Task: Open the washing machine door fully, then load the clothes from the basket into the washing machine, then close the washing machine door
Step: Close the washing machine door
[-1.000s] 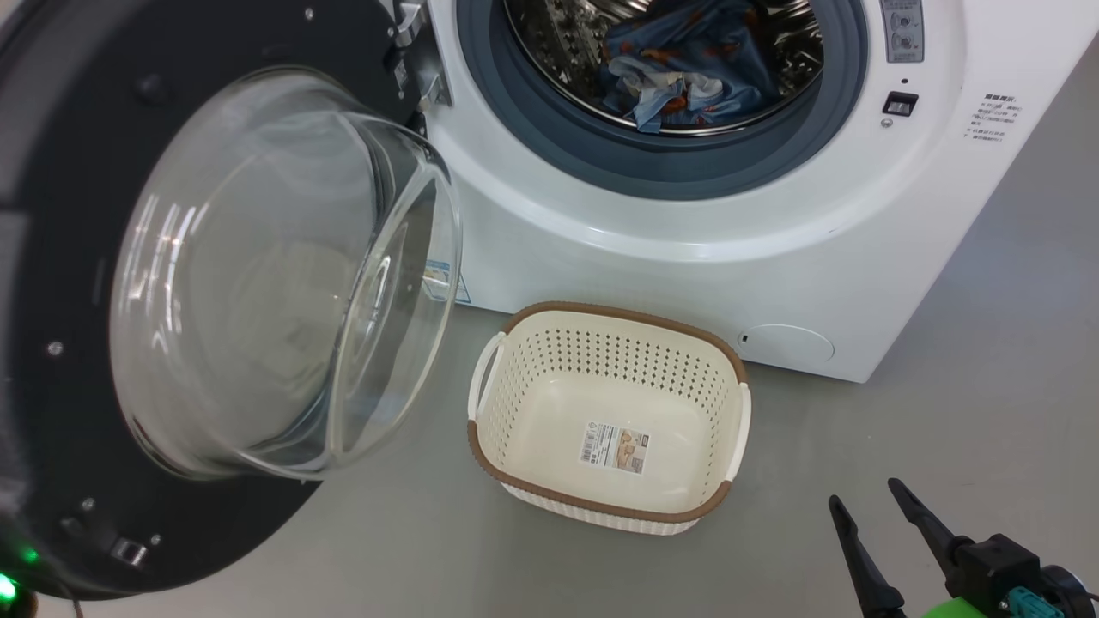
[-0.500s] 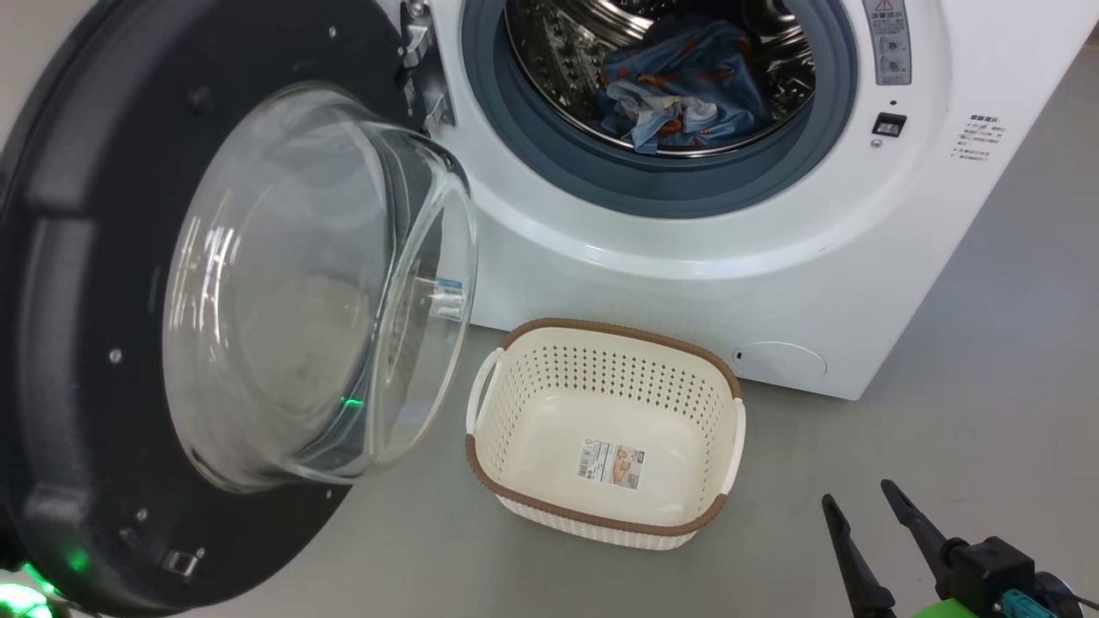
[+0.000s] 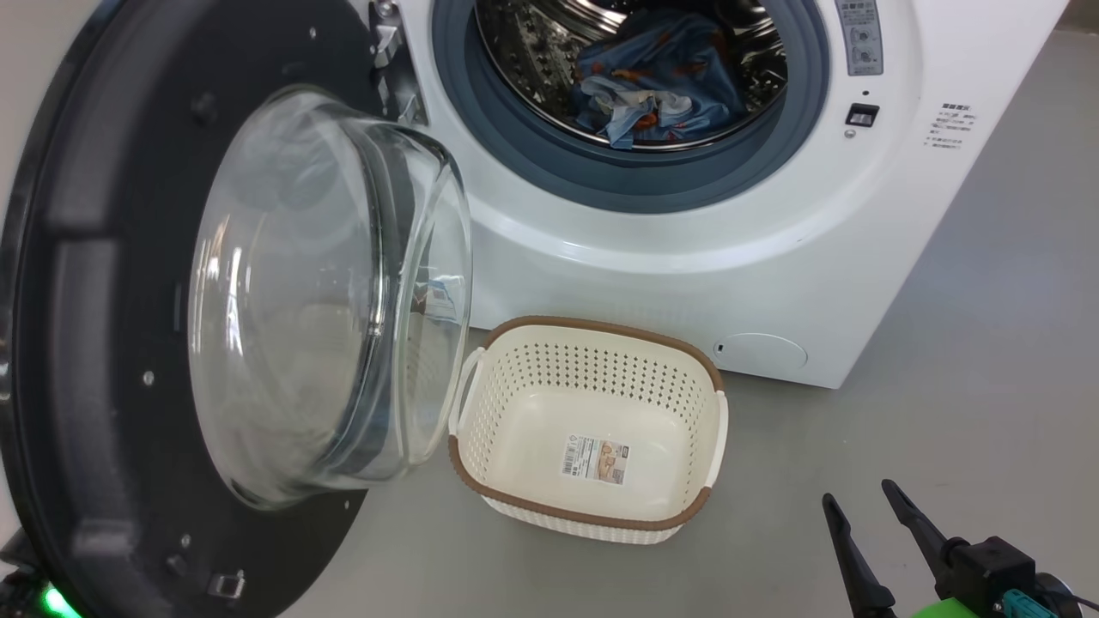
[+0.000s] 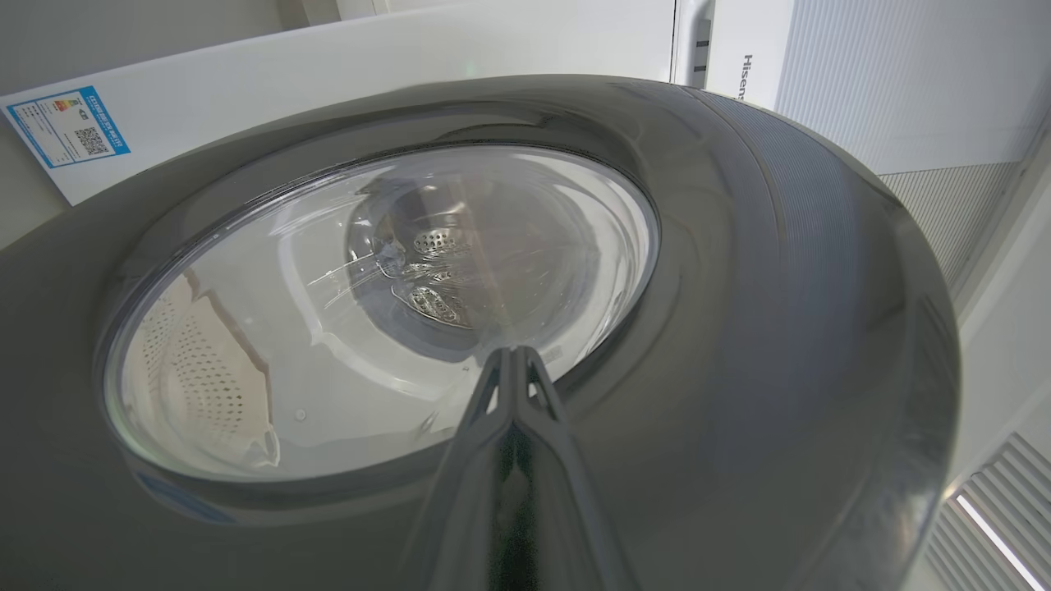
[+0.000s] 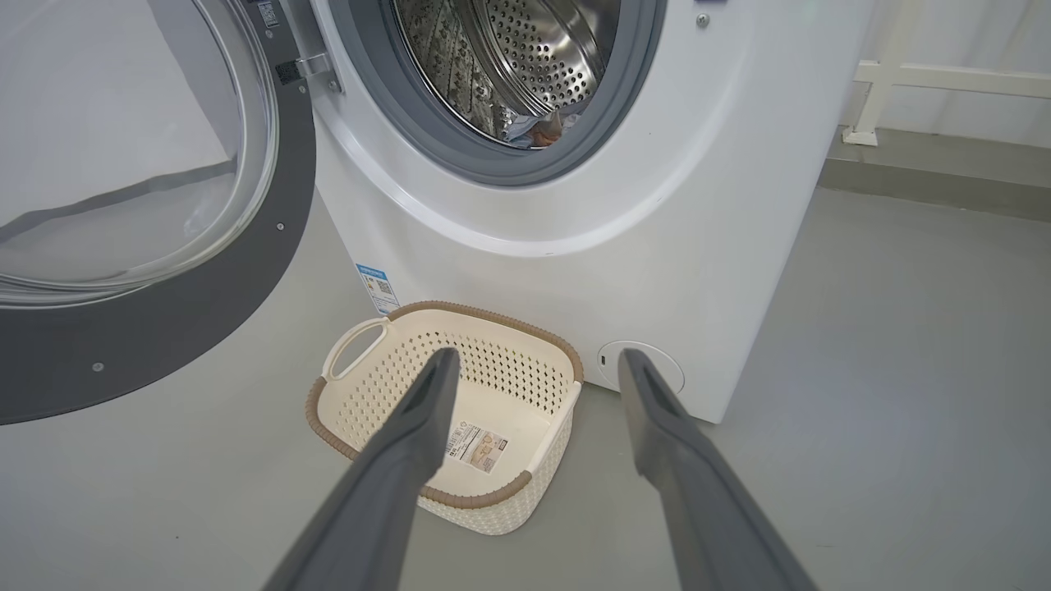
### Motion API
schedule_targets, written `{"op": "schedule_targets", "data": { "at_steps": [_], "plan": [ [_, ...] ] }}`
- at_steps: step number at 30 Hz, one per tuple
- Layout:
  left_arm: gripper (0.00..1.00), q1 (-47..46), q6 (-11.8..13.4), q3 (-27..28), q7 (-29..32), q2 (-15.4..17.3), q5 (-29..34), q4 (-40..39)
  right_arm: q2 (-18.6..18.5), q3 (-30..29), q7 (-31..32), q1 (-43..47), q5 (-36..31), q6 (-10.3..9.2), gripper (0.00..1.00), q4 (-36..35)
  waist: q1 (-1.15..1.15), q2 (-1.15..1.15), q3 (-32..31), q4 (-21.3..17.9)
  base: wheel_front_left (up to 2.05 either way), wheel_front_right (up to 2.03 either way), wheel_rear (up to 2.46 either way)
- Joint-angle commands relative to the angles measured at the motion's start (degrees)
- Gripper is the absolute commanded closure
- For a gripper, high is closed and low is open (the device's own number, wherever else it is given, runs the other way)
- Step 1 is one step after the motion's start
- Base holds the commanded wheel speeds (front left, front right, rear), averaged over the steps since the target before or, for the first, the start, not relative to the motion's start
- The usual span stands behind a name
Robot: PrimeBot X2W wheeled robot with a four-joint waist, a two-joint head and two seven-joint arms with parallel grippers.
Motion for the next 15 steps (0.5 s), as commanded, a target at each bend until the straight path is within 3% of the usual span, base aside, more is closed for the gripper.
{"op": "schedule_targets", "data": {
  "at_steps": [1,15],
  "plan": [
    [1.0,0.4,0.4,0.7,0.8,1.0,-0.1,-3.0,-0.1,1.3,-0.3,-1.0,-0.4,0.09,0.0,-1.3,0.0,0.0,0.2,-0.4,0.0,0.0,0.0],
    [1.0,3.8,1.4,-2.2,1.1,-1.5,-0.5,-10.9,1.2,0.9,-0.3,-1.9,-0.6,0.09,0.0,-1.3,0.0,0.0,1.0,-2.1,0.0,0.0,0.0]
  ]
}}
